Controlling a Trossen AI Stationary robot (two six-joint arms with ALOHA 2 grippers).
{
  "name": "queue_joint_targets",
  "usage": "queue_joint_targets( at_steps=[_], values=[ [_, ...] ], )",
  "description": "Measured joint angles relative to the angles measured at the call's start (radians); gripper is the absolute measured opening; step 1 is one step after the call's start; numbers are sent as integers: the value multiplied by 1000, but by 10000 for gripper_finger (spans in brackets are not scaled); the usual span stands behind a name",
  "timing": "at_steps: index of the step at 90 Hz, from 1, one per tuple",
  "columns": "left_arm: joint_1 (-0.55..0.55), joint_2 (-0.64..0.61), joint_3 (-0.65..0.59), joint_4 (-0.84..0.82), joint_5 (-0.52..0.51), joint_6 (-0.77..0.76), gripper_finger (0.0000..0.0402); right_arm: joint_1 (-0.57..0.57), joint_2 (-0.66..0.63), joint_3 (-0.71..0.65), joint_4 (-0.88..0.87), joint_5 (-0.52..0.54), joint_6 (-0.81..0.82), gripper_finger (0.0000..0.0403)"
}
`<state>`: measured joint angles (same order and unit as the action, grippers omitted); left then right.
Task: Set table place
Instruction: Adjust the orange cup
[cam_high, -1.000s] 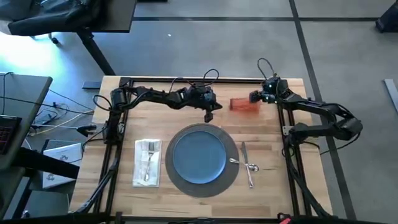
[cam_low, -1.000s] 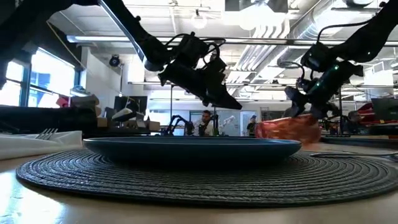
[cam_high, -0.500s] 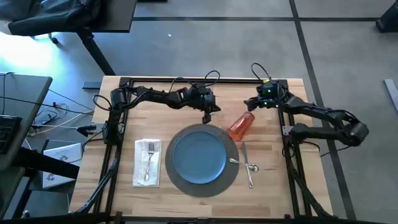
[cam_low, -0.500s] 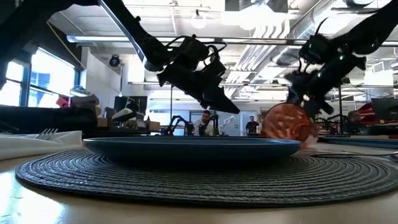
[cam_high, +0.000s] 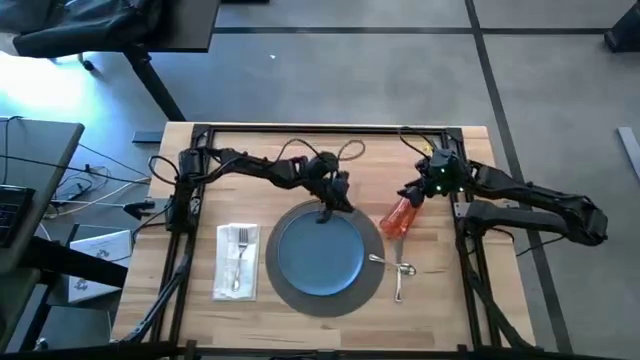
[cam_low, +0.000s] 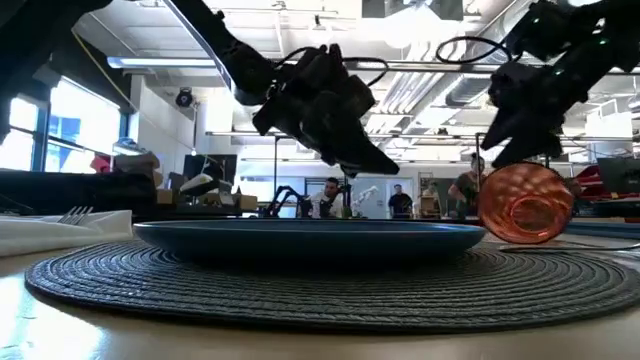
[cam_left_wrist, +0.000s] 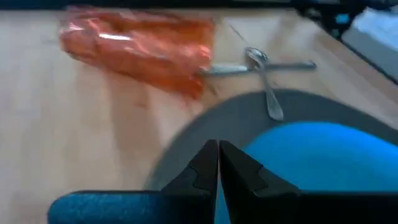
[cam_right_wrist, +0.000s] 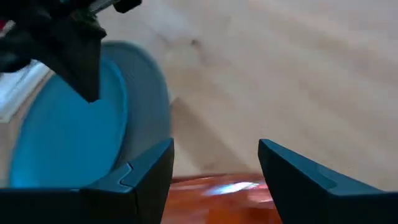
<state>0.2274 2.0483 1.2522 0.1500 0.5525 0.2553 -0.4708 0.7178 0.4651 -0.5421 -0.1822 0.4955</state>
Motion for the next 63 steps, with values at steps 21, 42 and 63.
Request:
queue_joint_targets(
  at_steps=[21,42,63],
  values=[
    [-56,0,0,5,-120,-14,1,73,-78,19,-204,-6,30,220],
    [-67,0,0,-7,-121,-67,1,153,-91,138,-451,-9,77,220],
    [-67,0,0,-1,-117,-44,1,260,-45,143,-531,26,188,220]
  ],
)
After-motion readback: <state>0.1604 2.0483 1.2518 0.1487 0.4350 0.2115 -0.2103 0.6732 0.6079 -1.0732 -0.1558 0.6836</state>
